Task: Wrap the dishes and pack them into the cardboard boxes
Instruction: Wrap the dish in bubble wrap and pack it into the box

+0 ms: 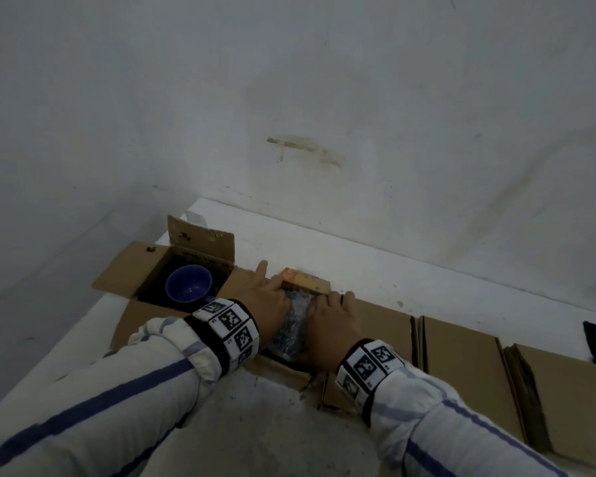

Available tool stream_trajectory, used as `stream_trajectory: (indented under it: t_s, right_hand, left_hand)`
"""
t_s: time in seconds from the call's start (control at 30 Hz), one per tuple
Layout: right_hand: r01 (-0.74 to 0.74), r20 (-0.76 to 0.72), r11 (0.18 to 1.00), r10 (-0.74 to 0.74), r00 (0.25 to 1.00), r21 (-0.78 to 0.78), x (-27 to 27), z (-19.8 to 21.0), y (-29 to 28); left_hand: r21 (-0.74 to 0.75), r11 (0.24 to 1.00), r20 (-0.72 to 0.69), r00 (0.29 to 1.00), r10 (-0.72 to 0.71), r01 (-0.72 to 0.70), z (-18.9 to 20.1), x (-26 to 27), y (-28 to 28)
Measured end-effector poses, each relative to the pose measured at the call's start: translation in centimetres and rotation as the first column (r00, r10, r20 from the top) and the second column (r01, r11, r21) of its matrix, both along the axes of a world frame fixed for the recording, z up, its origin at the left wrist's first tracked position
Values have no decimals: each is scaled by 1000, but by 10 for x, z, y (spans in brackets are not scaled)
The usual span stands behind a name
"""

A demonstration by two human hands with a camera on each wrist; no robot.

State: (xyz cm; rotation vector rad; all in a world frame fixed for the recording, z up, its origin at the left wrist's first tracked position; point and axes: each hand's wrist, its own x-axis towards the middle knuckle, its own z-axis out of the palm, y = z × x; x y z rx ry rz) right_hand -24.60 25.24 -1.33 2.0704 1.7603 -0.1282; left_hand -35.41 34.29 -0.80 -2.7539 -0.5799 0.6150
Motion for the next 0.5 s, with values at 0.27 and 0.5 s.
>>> stream_trajectory:
  t_s: [0.27,0.5]
  right_hand:
    - [119,-196,963,-168,966,-241,35,14,19]
    - [-35,97,999,39,995,-40,3,-1,10]
  left_hand:
    - [-67,994,-114,990,82,-90,-45,-7,35]
    - [36,998,18,999,-46,45,-21,1,7]
